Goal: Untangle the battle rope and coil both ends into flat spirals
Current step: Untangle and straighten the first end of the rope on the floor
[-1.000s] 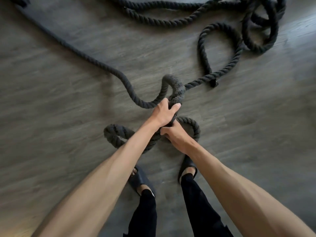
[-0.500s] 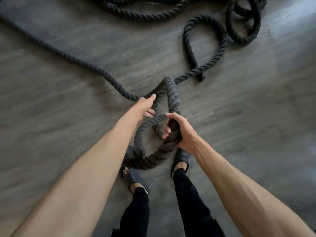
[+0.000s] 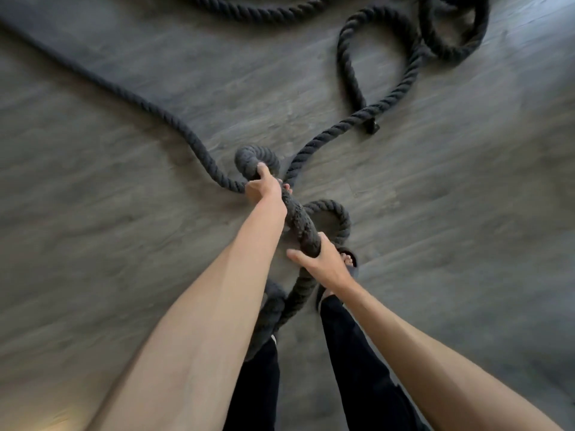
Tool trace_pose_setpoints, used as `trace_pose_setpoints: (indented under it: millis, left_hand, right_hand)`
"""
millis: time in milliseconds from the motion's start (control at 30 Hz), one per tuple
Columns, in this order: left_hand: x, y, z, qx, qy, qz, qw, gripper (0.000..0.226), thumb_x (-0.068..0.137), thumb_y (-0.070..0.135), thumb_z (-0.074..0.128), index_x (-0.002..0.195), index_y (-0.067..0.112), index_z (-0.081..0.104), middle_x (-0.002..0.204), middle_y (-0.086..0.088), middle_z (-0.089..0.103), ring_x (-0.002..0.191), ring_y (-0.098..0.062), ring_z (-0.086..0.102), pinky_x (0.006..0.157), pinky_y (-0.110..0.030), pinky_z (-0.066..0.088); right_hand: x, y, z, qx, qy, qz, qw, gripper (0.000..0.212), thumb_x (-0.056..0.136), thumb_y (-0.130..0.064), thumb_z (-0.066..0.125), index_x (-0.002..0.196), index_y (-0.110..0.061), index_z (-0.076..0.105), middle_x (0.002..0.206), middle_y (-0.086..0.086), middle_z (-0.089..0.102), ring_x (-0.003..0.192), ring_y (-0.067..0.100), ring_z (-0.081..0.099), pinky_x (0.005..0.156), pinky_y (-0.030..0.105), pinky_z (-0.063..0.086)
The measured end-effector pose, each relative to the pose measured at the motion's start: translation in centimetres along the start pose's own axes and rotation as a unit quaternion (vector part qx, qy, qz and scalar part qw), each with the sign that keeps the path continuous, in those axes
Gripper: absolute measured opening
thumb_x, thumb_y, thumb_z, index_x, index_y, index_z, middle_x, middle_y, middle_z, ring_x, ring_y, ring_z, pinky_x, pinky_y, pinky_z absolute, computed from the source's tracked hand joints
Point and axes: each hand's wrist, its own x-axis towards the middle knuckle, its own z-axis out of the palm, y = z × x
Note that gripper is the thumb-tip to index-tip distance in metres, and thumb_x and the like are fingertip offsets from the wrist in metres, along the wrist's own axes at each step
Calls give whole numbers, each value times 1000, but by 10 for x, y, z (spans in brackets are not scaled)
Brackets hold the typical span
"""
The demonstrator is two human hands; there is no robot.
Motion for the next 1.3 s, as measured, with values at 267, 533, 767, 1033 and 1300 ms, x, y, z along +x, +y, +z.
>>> trace_pose_setpoints:
  millis: [267, 533, 767, 1033, 1300]
  left_hand:
    - [8, 34, -16, -97, -77, -51, 991, 51, 97, 50, 51, 122, 6, 55, 124, -16, 63, 91, -33, 69, 79, -45, 58]
    - [-7, -18, -61, 365, -460, 45, 808, 58, 93, 68, 39, 120, 21, 60, 106, 4, 75, 105, -13, 68, 96, -40, 41]
    - [-53, -56, -56, 475, -560, 62, 676, 58, 66, 83, 62, 105, 42, 70, 116, 21, 69, 111, 5, 61, 96, -14, 46]
    - [-75, -95, -54, 433, -439, 171, 769, 51, 87, 27, 74, 131, 10, 57, 127, -7, 65, 121, -21, 59, 108, -38, 44]
    - [-75, -62, 7, 293, -87, 214, 928, 63, 93, 35, 63, 139, -3, 41, 141, -23, 50, 131, -34, 48, 105, -32, 35]
  right_hand:
    - [-12, 5, 25, 129, 158, -5, 979, 34, 79, -56, 77, 90, -25, 70, 89, -5, 74, 86, 11, 69, 77, 34, 55]
    - [-5, -68, -47, 374, -71, 40, 924, 55, 82, -57, 72, 55, -13, 52, 49, 10, 45, 47, 26, 47, 52, 31, 46]
    - [6, -70, -90, 425, -125, 53, 895, 57, 90, -59, 57, 58, -14, 44, 48, 6, 41, 47, 24, 45, 52, 29, 47]
    - [14, -73, -116, 127, -55, 80, 987, 69, 86, -70, 61, 107, -5, 66, 94, 14, 75, 85, 28, 72, 73, 40, 60]
    - [-28, -45, -120, -145, 323, -70, 932, 30, 100, -33, 52, 106, -6, 64, 110, 17, 62, 110, 34, 55, 99, 40, 42]
